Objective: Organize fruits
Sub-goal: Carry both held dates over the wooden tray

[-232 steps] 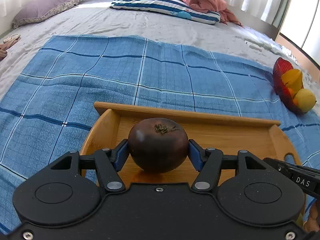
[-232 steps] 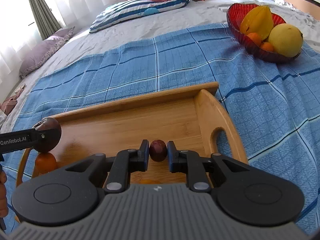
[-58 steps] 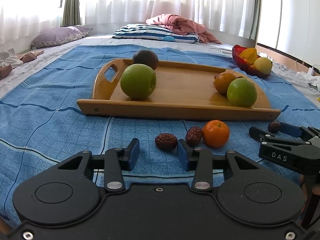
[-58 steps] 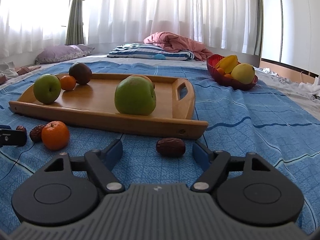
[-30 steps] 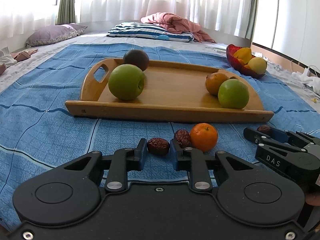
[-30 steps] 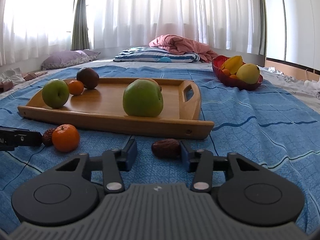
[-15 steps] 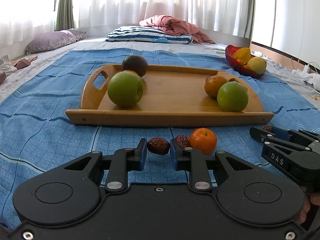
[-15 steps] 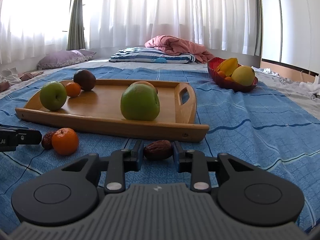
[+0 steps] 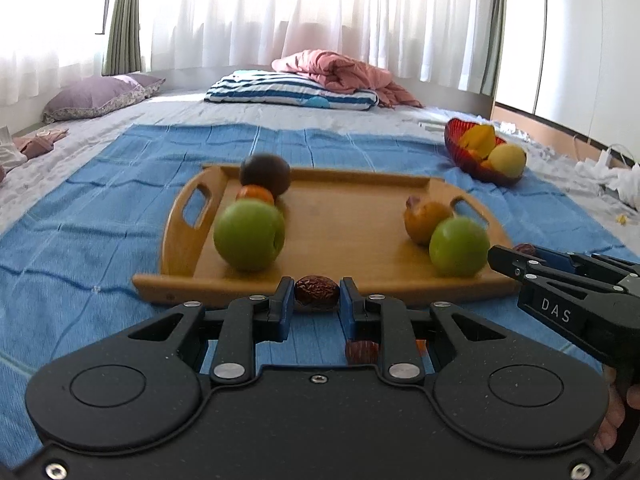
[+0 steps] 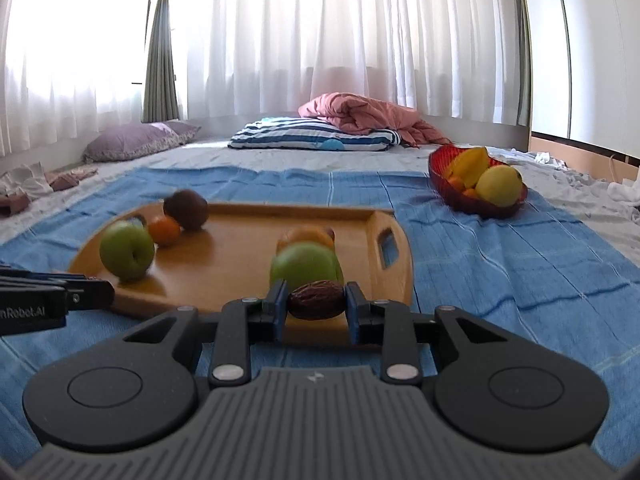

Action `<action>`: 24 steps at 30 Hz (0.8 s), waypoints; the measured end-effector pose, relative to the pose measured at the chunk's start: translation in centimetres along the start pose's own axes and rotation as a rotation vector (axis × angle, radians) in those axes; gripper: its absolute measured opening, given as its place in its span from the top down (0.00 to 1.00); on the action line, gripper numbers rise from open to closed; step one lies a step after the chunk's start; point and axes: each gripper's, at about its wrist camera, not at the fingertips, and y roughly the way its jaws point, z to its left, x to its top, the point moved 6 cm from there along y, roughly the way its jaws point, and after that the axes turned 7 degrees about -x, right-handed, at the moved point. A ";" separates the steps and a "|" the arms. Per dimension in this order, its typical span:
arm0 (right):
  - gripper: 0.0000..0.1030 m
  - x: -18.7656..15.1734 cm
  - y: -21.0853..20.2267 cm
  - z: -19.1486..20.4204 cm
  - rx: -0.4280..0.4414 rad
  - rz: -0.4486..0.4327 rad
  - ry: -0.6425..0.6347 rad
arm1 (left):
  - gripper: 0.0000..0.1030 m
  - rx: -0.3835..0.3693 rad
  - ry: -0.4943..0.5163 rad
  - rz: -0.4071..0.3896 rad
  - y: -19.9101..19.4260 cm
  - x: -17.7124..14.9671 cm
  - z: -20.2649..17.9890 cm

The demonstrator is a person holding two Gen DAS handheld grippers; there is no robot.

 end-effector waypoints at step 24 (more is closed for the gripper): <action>0.66 5.8 8.3 2.1 0.180 0.354 0.131 | 0.78 -0.070 -0.032 0.139 7.4 4.7 0.5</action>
